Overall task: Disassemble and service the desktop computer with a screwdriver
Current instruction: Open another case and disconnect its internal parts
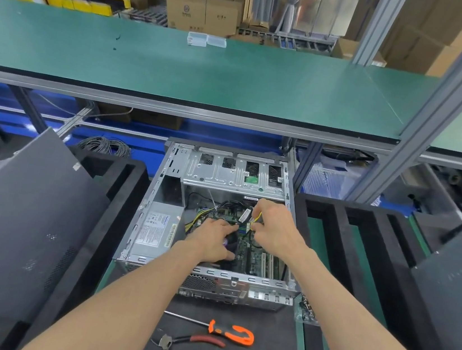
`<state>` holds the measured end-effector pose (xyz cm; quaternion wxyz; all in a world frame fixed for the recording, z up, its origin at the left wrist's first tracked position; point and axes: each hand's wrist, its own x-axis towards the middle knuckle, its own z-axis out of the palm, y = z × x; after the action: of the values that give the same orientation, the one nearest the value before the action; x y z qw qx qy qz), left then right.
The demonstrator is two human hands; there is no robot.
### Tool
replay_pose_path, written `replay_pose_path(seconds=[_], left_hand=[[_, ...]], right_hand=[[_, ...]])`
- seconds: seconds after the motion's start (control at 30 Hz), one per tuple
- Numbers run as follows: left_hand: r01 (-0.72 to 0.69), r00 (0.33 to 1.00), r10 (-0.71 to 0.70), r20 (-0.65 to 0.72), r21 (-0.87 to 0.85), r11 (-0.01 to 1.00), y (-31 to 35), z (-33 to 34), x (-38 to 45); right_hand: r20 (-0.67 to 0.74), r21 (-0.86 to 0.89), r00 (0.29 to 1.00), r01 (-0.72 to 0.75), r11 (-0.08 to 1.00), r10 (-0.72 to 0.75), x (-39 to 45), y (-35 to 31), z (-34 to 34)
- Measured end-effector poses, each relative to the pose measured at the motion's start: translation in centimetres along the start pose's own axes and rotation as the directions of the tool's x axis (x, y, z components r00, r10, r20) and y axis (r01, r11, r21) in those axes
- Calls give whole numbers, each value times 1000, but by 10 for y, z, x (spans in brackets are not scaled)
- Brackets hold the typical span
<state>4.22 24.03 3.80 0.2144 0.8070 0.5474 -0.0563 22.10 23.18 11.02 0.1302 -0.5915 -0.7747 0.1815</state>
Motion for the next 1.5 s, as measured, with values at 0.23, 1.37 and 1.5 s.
replay_pose_path(seconds=[0.23, 1.37, 1.5], left_hand=[[7, 1000, -7, 5, -37, 999, -2, 1, 0], [27, 999, -24, 28, -90, 996, 0, -2, -4], [25, 999, -22, 28, -80, 996, 1, -3, -4]], right_hand=[[-25, 17, 1000, 5, 1000, -5, 2, 2, 2], [229, -360, 973, 88, 929, -3, 34, -34, -8], [282, -410, 956, 190, 892, -74, 35, -36, -12]])
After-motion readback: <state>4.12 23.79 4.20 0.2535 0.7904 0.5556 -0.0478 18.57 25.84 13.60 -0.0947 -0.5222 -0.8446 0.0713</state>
